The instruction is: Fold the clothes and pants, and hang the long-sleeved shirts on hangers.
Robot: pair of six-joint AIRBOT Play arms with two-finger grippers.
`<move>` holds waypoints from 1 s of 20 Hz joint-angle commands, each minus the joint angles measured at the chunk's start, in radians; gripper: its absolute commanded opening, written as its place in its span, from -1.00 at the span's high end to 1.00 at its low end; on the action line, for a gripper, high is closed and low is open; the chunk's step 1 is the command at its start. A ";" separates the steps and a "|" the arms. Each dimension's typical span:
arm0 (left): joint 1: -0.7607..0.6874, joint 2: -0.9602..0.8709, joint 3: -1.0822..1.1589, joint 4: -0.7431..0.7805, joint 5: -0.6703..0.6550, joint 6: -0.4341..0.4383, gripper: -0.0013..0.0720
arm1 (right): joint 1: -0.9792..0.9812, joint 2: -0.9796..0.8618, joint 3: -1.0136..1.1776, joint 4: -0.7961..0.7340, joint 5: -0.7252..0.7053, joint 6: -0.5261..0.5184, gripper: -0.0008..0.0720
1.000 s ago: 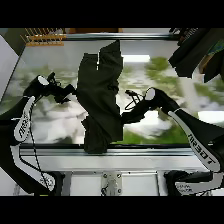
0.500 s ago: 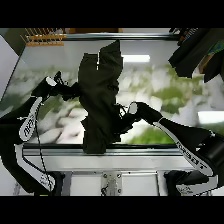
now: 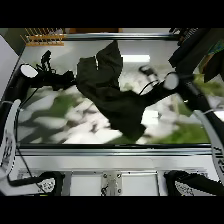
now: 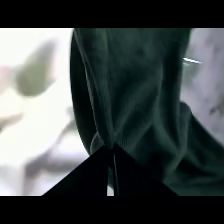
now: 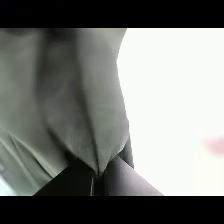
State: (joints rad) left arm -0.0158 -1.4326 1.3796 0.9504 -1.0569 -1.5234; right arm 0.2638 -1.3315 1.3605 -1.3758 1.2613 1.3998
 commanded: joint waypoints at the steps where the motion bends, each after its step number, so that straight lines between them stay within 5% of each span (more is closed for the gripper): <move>1: -0.146 0.309 -0.162 -0.003 -0.091 0.057 0.93 | -0.177 0.079 0.207 -0.133 0.013 0.016 0.91; 7: -0.626 0.597 -0.457 0.000 0.109 -0.039 0.91 | -0.267 0.064 0.284 -0.108 -0.094 0.122 0.88; 8: -0.678 0.602 -0.479 0.000 0.174 -0.045 0.31 | -0.267 0.056 0.284 -0.075 -0.095 0.123 0.87; 9: -0.708 0.599 -0.488 0.001 0.237 -0.064 -0.59 | -0.268 0.048 0.284 -0.048 -0.095 0.123 0.61; 10: -0.702 0.587 -0.480 0.001 0.274 -0.064 -0.84 | -0.268 0.047 0.284 -0.041 -0.095 0.123 -0.18; 11: -0.664 0.569 -0.459 0.000 0.283 -0.064 -0.84 | -0.268 0.048 0.285 -0.045 -0.098 0.122 -0.96; 16: -0.262 0.443 -0.394 0.000 0.184 -0.063 -0.84 | -0.328 0.121 0.274 -0.071 -0.015 0.111 -0.96; 20: 0.045 0.277 -0.505 -0.012 0.274 -0.094 -0.84 | -0.411 0.238 0.121 -0.068 0.029 0.112 -0.96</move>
State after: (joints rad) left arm -0.1692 -1.0523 0.9302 0.9501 -0.8341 -1.5894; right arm -0.0982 -1.1641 1.5684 -1.4475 1.2537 1.5150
